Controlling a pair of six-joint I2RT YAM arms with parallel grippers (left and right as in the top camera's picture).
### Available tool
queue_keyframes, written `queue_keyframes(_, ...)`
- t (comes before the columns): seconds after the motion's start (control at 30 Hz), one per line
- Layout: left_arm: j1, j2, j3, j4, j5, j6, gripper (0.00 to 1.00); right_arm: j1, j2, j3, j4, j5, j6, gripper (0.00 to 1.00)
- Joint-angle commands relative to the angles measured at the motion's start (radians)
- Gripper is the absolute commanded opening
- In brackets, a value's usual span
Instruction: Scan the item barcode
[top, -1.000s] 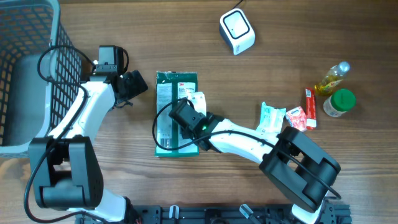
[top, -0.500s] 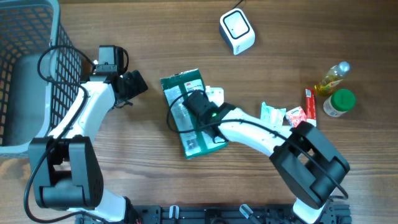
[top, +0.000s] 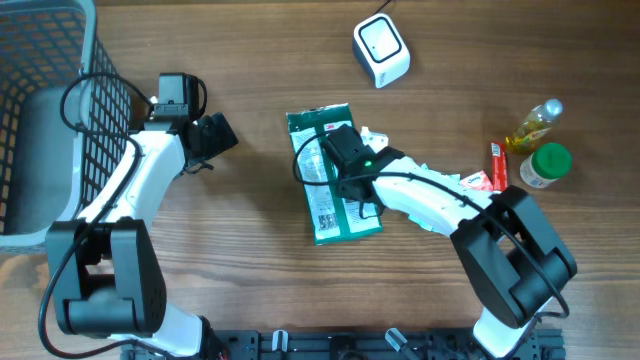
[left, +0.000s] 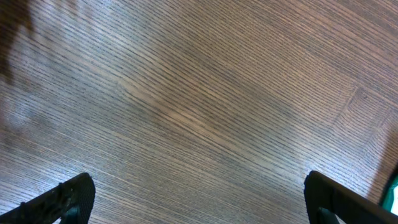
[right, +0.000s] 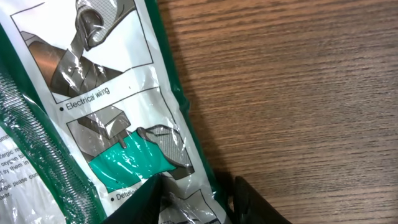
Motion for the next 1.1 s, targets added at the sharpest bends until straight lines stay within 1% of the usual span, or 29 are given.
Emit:
queue_keyframes(0.0, 0.005, -0.016, -0.005, 0.003, -0.020, 0.004, 1.00, -0.006, 0.006, -0.007, -0.015, -0.017, 0.003, 0.38)
queue_keyframes(0.1, 0.005, -0.016, -0.005, 0.003, -0.020, 0.004, 1.00, -0.006, 0.006, -0.007, -0.010, -0.039, -0.026, 0.39)
queue_keyframes(0.17, 0.005, -0.016, -0.005, 0.003, -0.020, 0.004, 1.00, -0.006, 0.006, -0.007, -0.008, -0.044, -0.032, 0.42)
queue_keyframes(0.27, 0.005, -0.016, -0.005, 0.003, -0.020, 0.004, 1.00, -0.006, 0.006, -0.007, -0.008, -0.046, -0.034, 0.42)
queue_keyframes(0.4, 0.005, -0.016, -0.005, 0.003, -0.020, 0.004, 1.00, -0.006, 0.005, -0.007, -0.002, -0.098, -0.079, 0.44)
queue_keyframes(0.53, 0.005, -0.016, -0.005, 0.003, -0.020, 0.004, 1.00, -0.006, 0.005, -0.007, 0.014, -0.179, -0.152, 0.47)
queue_keyframes(0.6, 0.005, -0.016, -0.005, 0.060, -0.020, 0.000, 1.00, -0.006, 0.005, -0.007, 0.027, -0.227, -0.190, 0.47)
queue_keyframes(0.7, 0.005, -0.016, -0.005, 0.154, -0.020, 0.000, 1.00, -0.009, 0.005, -0.007, 0.032, -0.265, -0.204, 0.49)
queue_keyframes(0.83, 0.005, -0.016, -0.005, 0.177, -0.015, 0.000, 1.00, -0.021, 0.005, -0.007, 0.026, -0.269, -0.206, 0.49)
queue_keyframes(0.9, 0.004, -0.016, -0.005, 0.178, 0.039, 0.000, 1.00, -0.032, 0.005, -0.007, 0.026, -0.287, -0.207, 0.50)
queue_keyframes(0.97, 0.004, -0.016, -0.005, 0.151, 0.203, 0.000, 1.00, -0.046, 0.005, -0.007, 0.029, -0.333, -0.233, 0.50)
queue_keyframes(1.0, 0.004, -0.016, -0.005, 0.111, 0.335, 0.001, 1.00, -0.053, 0.005, -0.007, 0.031, -0.357, -0.246, 0.50)
queue_keyframes(1.07, 0.004, -0.016, -0.005, 0.055, 0.452, 0.001, 1.00, -0.066, 0.005, -0.007, 0.034, -0.399, -0.262, 0.50)
